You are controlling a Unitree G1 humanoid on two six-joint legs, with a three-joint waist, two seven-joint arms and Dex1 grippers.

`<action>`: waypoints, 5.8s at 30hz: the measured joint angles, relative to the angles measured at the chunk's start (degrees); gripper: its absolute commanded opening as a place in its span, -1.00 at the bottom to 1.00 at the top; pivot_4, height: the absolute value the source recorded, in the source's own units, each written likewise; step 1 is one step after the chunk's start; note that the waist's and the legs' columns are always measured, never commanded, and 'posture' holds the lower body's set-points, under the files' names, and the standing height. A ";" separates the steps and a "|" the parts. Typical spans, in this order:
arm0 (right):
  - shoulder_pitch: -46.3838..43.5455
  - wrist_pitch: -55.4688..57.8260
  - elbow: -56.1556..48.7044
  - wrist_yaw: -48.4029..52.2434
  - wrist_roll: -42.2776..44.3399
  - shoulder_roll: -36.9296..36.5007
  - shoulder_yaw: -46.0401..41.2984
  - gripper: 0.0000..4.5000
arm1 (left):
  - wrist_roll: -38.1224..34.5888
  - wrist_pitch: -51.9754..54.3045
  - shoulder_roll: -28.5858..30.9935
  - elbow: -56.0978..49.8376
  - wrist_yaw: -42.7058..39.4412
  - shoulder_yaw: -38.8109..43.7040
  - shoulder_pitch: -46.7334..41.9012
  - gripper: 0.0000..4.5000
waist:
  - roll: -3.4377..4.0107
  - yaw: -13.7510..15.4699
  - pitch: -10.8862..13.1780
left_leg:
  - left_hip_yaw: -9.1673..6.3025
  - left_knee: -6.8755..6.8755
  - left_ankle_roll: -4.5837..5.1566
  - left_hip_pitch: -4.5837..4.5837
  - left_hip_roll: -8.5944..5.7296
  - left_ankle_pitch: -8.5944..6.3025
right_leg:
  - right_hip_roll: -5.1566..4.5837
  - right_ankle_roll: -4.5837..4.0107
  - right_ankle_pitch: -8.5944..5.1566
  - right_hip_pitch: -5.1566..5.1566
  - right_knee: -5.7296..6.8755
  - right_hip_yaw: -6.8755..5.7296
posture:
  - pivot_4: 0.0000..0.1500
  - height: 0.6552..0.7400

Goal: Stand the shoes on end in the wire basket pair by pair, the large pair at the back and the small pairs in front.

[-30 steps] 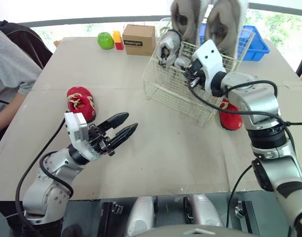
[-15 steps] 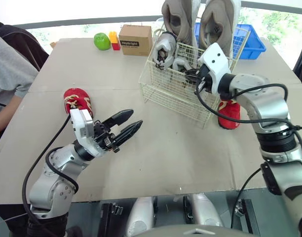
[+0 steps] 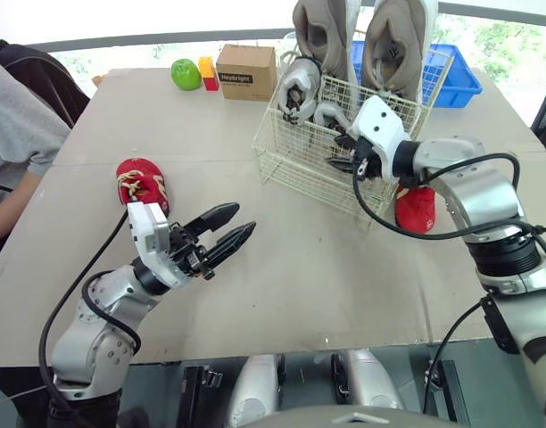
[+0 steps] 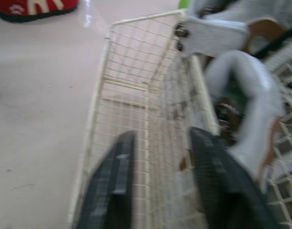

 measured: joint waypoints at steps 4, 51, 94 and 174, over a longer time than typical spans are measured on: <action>-0.49 0.42 -1.44 -0.87 -0.13 0.31 -0.62 0.55 | 0.00 -0.01 0.00 -0.07 0.04 0.02 0.33 0.24 | 0.00 0.12 0.00 | 0.00 0.04 0.00 0.00 -0.01 0.00 | 0.00 0.00 0.00 0.01 0.00 -0.01 | 1.00 1.00; -4.69 -42.01 24.66 20.79 2.85 0.38 -5.08 -0.98 | -0.05 0.08 2.79 -0.90 -0.91 2.71 2.16 0.24 | 0.10 -0.94 0.06 | 0.04 0.08 -0.01 0.03 -0.02 -0.01 | -0.18 -0.01 0.01 0.05 0.03 0.02 | 1.00 1.00; -15.04 -3.27 26.94 20.53 -6.62 -3.42 1.20 -0.93 | -1.49 2.90 2.75 -8.56 7.26 0.62 3.18 0.24 | 0.16 -1.56 0.08 | -0.06 -0.01 -0.01 0.11 0.09 -0.01 | -0.01 -0.04 0.01 0.03 0.08 -0.02 | 1.00 1.00; 1.99 26.00 -13.91 -41.13 2.19 24.06 -28.69 -0.98 | 1.32 -1.50 -0.65 -1.55 0.81 -2.21 1.01 0.24 | 0.33 -1.22 0.20 | 0.08 -0.01 -0.01 -0.06 -0.03 0.00 | 0.19 -0.01 0.00 -0.11 0.09 0.06 | 1.00 1.00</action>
